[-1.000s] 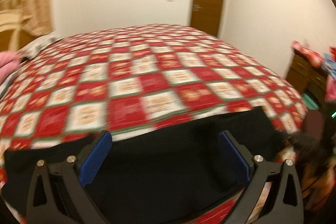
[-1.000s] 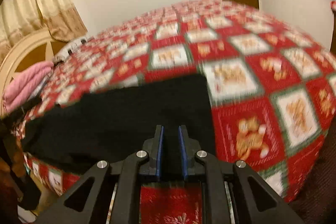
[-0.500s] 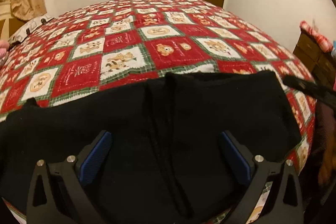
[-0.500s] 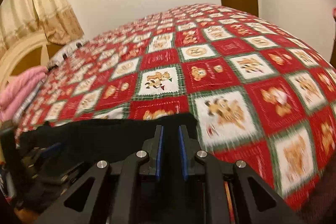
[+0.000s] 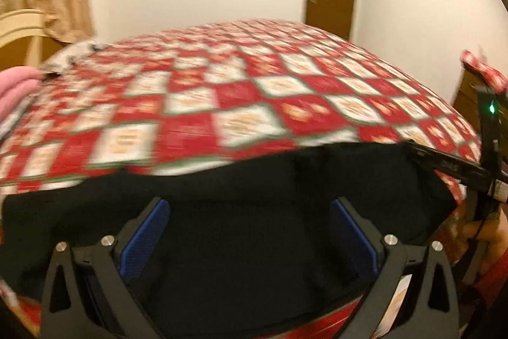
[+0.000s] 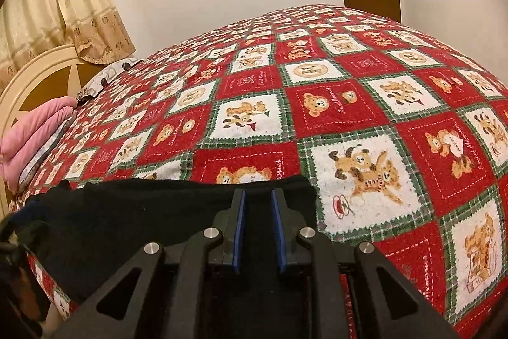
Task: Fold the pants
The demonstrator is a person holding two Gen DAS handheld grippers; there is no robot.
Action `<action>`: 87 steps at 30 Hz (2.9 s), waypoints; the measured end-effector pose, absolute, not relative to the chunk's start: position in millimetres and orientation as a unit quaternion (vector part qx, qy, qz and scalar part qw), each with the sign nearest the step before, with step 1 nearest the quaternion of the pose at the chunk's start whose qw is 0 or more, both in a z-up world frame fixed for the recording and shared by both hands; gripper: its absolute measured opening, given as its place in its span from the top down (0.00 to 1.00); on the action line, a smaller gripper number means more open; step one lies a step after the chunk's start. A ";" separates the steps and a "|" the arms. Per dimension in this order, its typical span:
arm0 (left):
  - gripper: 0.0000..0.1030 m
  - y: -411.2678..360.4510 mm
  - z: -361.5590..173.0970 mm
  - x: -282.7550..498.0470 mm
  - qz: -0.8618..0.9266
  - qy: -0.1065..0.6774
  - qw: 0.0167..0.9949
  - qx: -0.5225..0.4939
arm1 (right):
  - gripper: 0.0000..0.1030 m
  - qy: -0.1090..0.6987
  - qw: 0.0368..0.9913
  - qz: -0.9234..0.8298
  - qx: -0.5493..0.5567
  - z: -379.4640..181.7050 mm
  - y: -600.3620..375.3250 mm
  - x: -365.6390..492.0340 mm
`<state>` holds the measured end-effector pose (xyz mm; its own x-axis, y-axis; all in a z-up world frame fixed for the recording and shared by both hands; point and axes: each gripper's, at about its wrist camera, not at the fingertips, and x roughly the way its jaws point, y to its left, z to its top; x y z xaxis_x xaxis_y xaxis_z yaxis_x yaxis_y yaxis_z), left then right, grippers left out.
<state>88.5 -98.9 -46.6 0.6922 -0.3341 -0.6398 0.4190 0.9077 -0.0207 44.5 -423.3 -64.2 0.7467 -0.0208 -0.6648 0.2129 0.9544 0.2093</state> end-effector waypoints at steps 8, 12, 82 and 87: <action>0.00 99.5 -60.4 79.0 0.035 0.337 0.939 -0.050 | 0.60 0.299 0.941 -0.062 0.144 -47.8 -408.5 25.9; 0.00 164.2 -80.9 67.8 0.092 0.354 0.922 -0.125 | 0.60 0.269 0.956 -0.075 0.094 -38.2 -383.2 9.1; 0.78 201.6 -106.8 114.7 -0.023 0.308 0.894 -0.325 | 0.53 0.368 0.903 0.149 0.161 -70.2 -172.4 21.4; 0.78 155.1 -49.5 112.5 -0.063 0.263 0.936 -0.227 | 0.53 0.307 0.926 0.067 0.211 -39.7 -246.4 -1.6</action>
<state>112.5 155.1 -49.5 0.8533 -0.2378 -0.4639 -0.0007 0.8893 -0.4572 -1.6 -246.4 -39.7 0.8028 0.2533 -0.5397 0.0051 0.9023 0.4311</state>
